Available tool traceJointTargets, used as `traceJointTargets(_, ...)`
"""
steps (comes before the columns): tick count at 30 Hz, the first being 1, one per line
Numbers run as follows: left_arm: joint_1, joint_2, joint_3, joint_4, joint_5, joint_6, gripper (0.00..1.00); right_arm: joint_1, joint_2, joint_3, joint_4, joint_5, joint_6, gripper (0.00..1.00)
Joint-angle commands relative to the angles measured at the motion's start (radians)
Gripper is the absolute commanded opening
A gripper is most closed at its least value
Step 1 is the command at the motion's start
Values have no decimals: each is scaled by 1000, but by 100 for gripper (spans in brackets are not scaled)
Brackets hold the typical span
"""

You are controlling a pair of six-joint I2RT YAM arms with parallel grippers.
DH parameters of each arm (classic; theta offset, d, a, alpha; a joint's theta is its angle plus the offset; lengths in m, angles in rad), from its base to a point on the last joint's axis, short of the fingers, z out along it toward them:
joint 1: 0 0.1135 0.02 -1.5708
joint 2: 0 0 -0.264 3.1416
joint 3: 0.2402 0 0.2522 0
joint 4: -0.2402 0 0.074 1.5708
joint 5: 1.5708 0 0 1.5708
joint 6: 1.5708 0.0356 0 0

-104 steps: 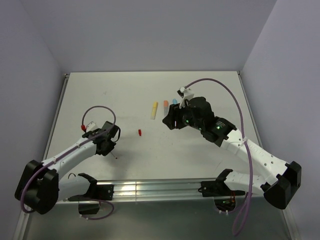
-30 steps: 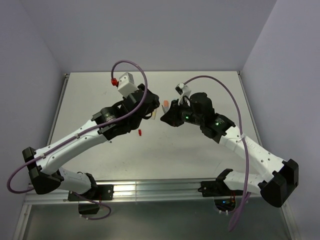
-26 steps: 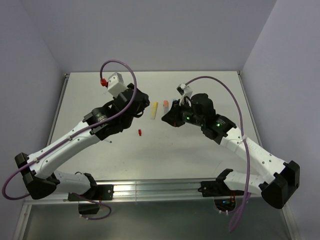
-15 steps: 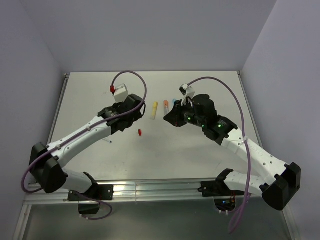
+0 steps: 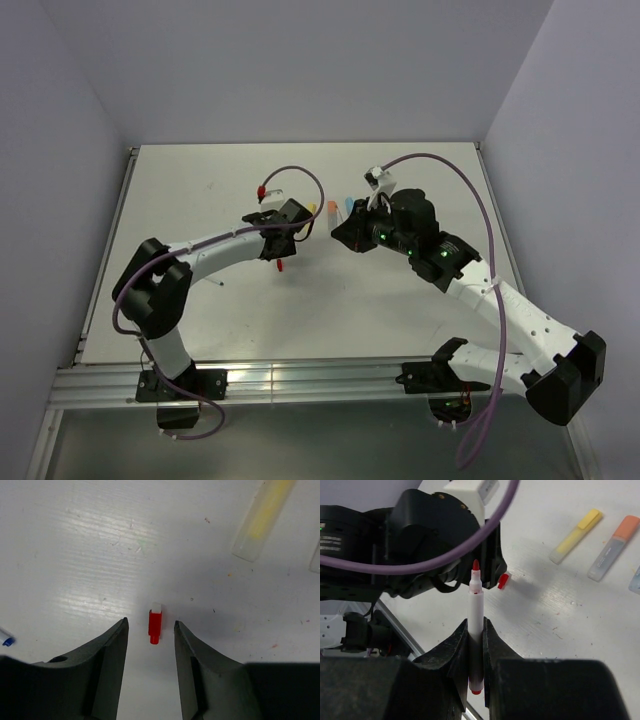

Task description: Insert the pens into the pen caps

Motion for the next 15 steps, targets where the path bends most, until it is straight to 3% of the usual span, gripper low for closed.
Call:
traceJointTargets(1,16,35,10,75,72,72,46,-8,-31,-10,24,7,-5,0)
traceJointTargets(15,36,131,15,101,129,78,43,-8,-23,-10,25,3,-6,0)
